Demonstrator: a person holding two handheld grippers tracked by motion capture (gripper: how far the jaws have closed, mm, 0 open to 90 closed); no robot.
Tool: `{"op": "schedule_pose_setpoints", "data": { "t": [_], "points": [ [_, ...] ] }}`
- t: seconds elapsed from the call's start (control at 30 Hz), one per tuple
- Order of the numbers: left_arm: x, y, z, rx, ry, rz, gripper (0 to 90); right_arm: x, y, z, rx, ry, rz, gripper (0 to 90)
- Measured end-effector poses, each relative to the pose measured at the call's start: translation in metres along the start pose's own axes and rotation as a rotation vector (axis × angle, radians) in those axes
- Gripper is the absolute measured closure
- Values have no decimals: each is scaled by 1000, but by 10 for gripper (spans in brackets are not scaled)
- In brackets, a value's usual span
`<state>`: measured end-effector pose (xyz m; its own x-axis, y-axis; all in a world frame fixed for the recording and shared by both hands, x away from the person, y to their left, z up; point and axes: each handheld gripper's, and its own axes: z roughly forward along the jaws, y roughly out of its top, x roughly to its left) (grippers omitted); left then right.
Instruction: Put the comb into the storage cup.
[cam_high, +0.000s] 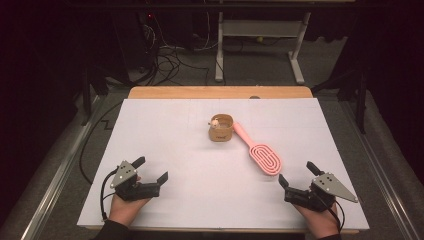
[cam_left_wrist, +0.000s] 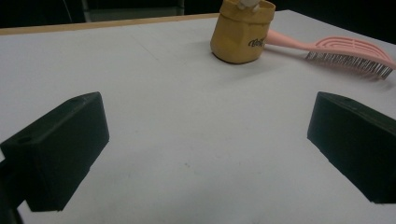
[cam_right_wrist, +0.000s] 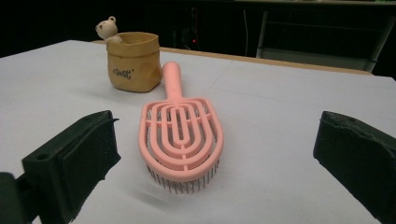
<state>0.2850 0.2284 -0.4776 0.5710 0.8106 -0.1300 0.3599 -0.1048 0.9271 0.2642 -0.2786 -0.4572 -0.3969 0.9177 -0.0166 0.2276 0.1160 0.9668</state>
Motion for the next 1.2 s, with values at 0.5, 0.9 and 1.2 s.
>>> {"op": "schedule_pose_setpoints", "data": {
  "t": [0.5,0.9,1.2],
  "points": [
    [0,0,0,-9,-10,10,0,-1,1,0,-7,-10,5,2],
    [0,0,-2,-15,-6,12,0,-1,1,-1,-2,-11,3,2],
    [-1,0,-1,-13,-7,24,0,-2,2,0,17,-12,-2,2]
  ]
}}
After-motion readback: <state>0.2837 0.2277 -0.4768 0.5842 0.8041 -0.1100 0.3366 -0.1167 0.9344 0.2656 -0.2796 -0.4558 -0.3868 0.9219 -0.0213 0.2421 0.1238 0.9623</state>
